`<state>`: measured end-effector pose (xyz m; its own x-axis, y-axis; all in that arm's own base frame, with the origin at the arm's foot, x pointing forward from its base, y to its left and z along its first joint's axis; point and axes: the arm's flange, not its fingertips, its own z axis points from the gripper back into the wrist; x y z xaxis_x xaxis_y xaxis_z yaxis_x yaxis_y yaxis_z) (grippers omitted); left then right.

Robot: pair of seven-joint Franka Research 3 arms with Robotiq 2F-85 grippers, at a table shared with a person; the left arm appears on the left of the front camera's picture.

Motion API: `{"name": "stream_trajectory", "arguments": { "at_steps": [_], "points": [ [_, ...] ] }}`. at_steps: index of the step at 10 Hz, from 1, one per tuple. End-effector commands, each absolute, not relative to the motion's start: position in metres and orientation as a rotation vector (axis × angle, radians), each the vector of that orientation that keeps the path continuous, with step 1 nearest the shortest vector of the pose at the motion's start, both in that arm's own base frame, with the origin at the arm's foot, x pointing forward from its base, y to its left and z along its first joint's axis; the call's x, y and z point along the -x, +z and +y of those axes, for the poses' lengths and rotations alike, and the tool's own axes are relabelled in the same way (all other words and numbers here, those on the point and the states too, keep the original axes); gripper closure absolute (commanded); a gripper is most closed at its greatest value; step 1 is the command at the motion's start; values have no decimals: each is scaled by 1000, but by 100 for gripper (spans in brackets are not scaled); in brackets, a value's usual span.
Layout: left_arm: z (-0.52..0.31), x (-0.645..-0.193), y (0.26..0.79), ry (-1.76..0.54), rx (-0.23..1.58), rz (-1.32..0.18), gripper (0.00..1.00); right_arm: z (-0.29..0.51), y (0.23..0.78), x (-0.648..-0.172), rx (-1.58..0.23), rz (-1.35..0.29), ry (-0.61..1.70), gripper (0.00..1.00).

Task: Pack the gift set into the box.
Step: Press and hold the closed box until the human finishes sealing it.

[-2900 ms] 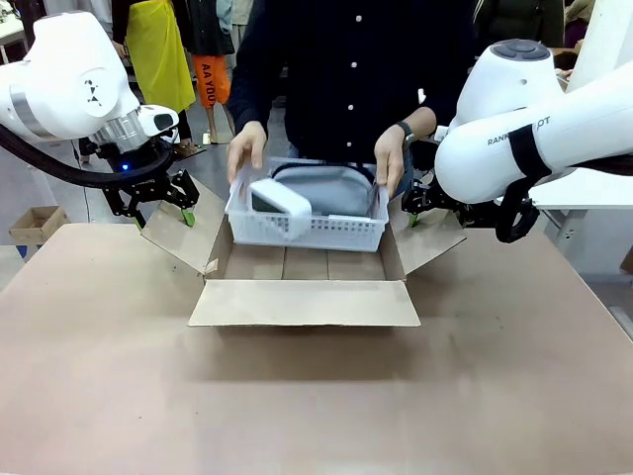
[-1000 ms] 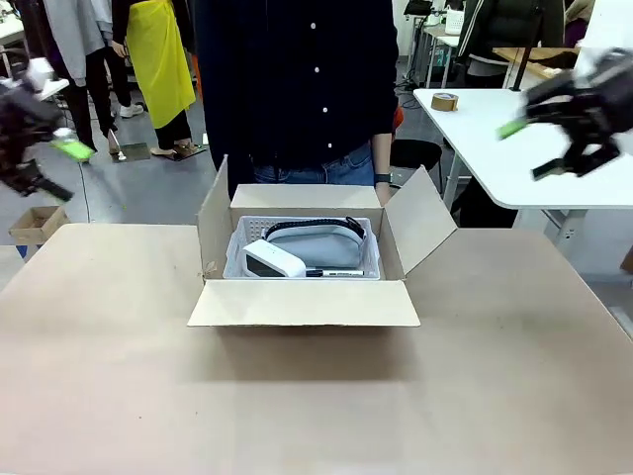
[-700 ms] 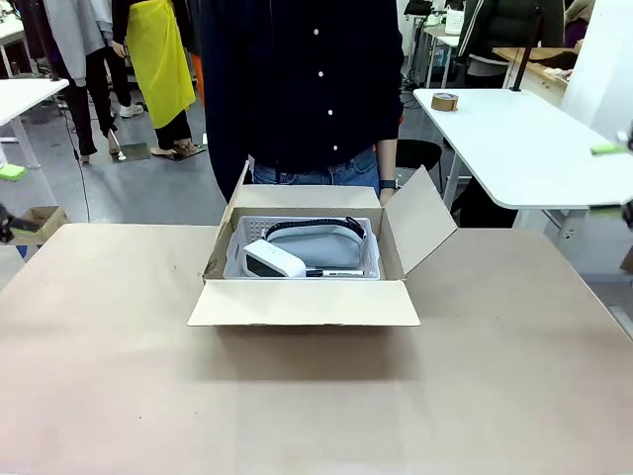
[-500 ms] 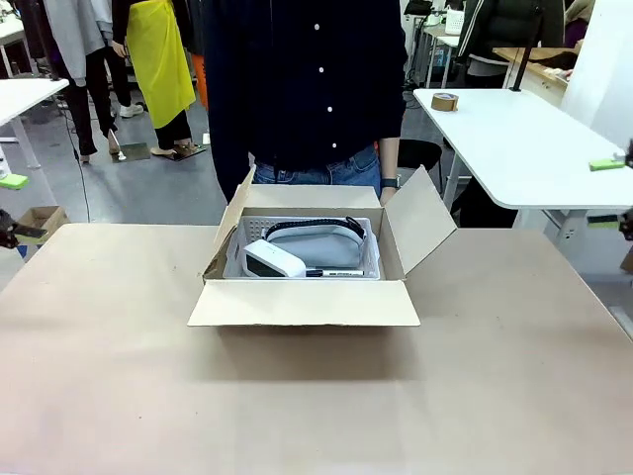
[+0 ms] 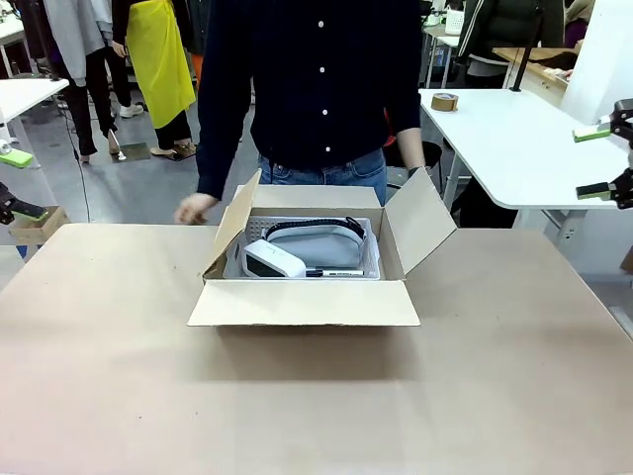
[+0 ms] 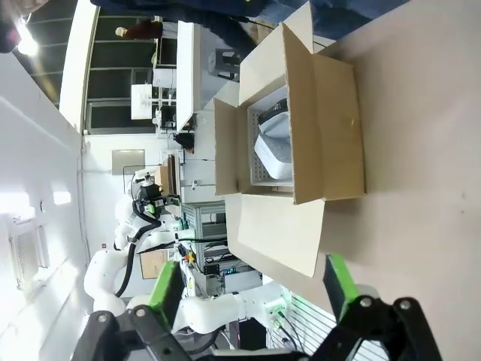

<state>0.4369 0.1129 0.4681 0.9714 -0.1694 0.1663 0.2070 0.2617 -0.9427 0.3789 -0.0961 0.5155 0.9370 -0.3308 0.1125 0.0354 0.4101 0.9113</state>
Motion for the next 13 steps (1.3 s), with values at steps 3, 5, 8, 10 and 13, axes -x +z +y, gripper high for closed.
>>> {"name": "stream_trajectory", "arguments": {
  "at_steps": [3,5,8,10,13],
  "points": [
    [114,-433,460,-245,1279,-34,0,-100,512,-377,-1134,-284,-250,0],
    [114,-433,460,-245,1279,-34,0,-100,512,-377,-1134,-284,-250,0],
    [114,-433,460,-245,1279,-34,0,-100,512,-377,-1134,-284,-250,0],
    [114,-433,460,-245,1279,-34,0,-100,512,-377,-1134,-284,-250,0],
    [114,-433,460,-245,1279,-34,0,-100,512,-377,-1134,-284,-250,0]
  ]
}}
